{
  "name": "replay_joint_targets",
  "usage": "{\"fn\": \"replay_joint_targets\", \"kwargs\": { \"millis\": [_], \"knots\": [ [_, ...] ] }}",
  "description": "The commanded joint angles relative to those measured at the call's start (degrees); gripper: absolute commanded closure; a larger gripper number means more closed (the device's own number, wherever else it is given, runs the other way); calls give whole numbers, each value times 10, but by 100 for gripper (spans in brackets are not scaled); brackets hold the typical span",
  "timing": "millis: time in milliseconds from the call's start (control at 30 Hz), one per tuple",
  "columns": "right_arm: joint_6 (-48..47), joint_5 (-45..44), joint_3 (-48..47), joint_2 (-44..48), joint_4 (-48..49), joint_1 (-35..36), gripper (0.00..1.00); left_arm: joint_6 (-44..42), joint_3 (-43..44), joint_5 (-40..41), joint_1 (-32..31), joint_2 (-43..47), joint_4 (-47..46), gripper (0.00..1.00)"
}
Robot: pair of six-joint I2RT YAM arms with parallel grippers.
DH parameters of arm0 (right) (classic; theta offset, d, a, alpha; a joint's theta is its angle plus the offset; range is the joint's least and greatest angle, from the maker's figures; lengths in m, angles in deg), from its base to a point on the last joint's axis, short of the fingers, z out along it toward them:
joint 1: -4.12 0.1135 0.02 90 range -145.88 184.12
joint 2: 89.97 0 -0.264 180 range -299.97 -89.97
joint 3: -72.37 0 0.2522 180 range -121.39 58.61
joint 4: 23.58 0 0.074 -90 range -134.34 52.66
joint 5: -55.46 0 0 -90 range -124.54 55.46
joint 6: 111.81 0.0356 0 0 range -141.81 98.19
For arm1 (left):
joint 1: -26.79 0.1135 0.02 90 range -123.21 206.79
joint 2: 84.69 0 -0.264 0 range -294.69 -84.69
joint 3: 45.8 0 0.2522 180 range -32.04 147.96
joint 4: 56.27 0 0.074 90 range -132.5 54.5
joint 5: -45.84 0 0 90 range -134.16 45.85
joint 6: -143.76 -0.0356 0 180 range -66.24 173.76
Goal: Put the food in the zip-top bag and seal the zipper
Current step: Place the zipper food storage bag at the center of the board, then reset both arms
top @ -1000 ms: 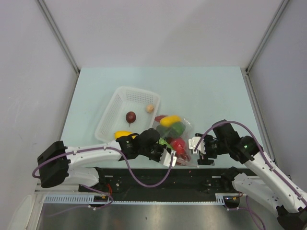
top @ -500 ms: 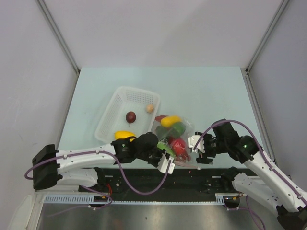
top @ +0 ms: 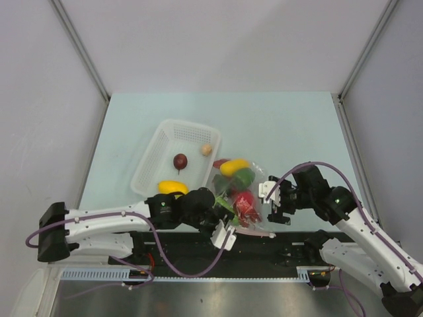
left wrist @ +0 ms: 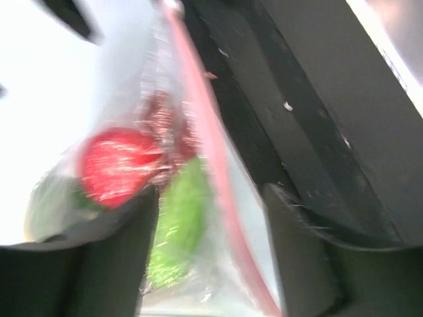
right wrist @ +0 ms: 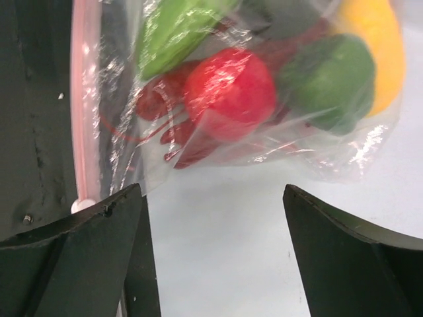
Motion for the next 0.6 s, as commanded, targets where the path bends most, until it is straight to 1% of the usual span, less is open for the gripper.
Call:
{"fn": "replay_joint_targets", "kwargs": {
  "millis": [0, 33, 100, 133, 167, 200, 233, 267, 300, 333, 367, 400, 467, 500, 533, 567],
  "knots": [
    [97, 11, -32, 11, 74, -29, 1, 122, 90, -45, 38, 60, -20, 14],
    [118, 15, -34, 12, 97, -37, 0, 141, 103, -49, 53, 61, -17, 1],
    [166, 27, -41, 9, 116, -61, 0, 201, 136, -54, 74, 59, -16, 0],
    [184, 29, -45, 8, 135, -68, 0, 227, 148, -59, 102, 54, -11, 0],
    [199, 34, -47, 1, 141, -82, 0, 282, 159, -60, 119, 48, -10, 0],
    [233, 38, -55, -3, 147, -89, 0, 311, 186, -66, 154, 29, -3, 0],
    [248, 41, -59, -7, 159, -96, 0, 339, 200, -65, 171, 18, 10, 0],
    [267, 47, -62, -16, 164, -104, 0, 393, 217, -63, 189, 2, 22, 0],
    [285, 51, -64, -21, 170, -123, 0, 418, 253, -53, 222, -28, 35, 0],
    [321, 54, -67, -23, 181, -132, 0, 441, 271, -44, 238, -47, 51, 0],
    [337, 65, -69, -29, 185, -143, 0, 475, 287, -45, 256, -62, 78, 1],
    [350, 71, -69, -36, 191, -168, 0, 493, 304, -60, 294, -83, 84, 0],
    [384, 89, -69, -46, 194, -193, 0, 519, 312, -74, 330, -96, 92, 0],
    [394, 95, -69, -54, 194, -215, 0, 528, 316, -70, 355, -114, 99, 0],
    [407, 106, -68, -57, 195, -227, 0, 548, 323, -54, 364, -125, 107, 0],
    [416, 111, -67, -60, 195, -238, 0, 550, 342, -44, 372, -140, 136, 0]
  ]
}}
